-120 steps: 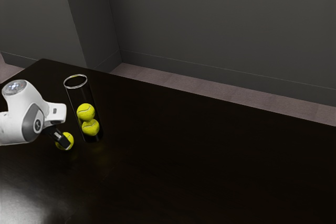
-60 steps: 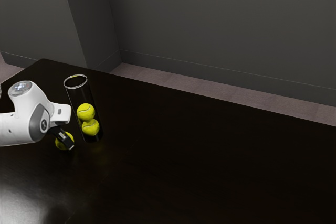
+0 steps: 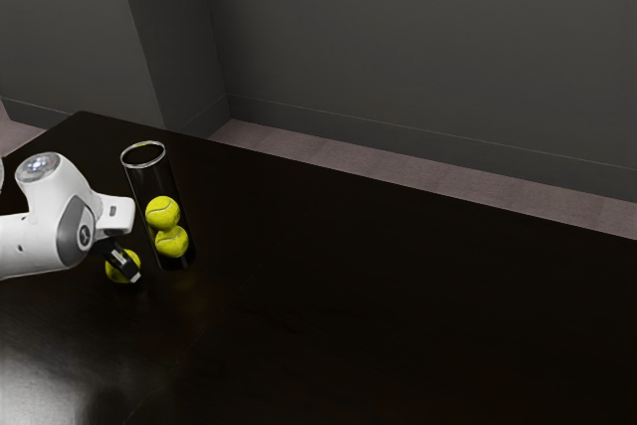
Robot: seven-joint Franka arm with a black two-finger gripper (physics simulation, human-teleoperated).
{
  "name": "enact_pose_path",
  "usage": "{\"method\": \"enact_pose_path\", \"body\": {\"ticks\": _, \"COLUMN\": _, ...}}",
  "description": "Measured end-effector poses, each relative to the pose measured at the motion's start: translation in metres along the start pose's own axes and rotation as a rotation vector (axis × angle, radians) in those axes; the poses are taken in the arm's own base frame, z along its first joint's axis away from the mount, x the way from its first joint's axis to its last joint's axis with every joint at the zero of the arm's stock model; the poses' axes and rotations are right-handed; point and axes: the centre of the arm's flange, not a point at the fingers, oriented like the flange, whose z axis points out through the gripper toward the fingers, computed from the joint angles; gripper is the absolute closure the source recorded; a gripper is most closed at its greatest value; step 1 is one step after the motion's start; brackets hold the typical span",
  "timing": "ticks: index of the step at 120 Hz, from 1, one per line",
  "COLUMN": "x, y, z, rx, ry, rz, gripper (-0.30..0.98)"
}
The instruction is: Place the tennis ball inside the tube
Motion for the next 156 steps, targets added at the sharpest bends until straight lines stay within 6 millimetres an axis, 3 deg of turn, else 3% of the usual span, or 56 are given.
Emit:
{"method": "enact_pose_path", "body": {"ticks": 16, "x": 0.005, "y": -0.002, "z": -0.016, "rx": -0.003, "ry": 0.021, "rz": -0.004, "gripper": 0.39}}
{"method": "enact_pose_path", "body": {"ticks": 28, "x": 0.009, "y": 0.002, "z": -0.057, "rx": -0.023, "ry": 0.061, "rz": -0.005, "gripper": 0.42}}
{"method": "enact_pose_path", "body": {"ticks": 51, "x": 0.012, "y": 0.005, "z": -0.155, "rx": -0.076, "ry": 0.145, "rz": -0.003, "gripper": 0.42}}
{"method": "enact_pose_path", "body": {"ticks": 70, "x": 0.008, "y": 0.019, "z": -0.21, "rx": -0.115, "ry": 0.174, "rz": 0.025, "gripper": 0.4}}
{"method": "enact_pose_path", "body": {"ticks": 87, "x": 0.039, "y": 0.024, "z": -0.247, "rx": -0.107, "ry": 0.197, "rz": 0.078, "gripper": 0.37}}
{"method": "enact_pose_path", "body": {"ticks": 96, "x": 0.07, "y": 0.015, "z": -0.255, "rx": -0.104, "ry": 0.194, "rz": 0.094, "gripper": 0.35}}
{"method": "enact_pose_path", "body": {"ticks": 109, "x": 0.104, "y": 0.001, "z": -0.248, "rx": -0.116, "ry": 0.165, "rz": 0.094, "gripper": 0.33}}
{"method": "enact_pose_path", "body": {"ticks": 140, "x": 0.116, "y": -0.021, "z": -0.238, "rx": -0.126, "ry": 0.138, "rz": 0.054, "gripper": 0.3}}
{"method": "enact_pose_path", "body": {"ticks": 156, "x": 0.126, "y": -0.034, "z": -0.232, "rx": -0.122, "ry": 0.133, "rz": 0.04, "gripper": 0.2}}
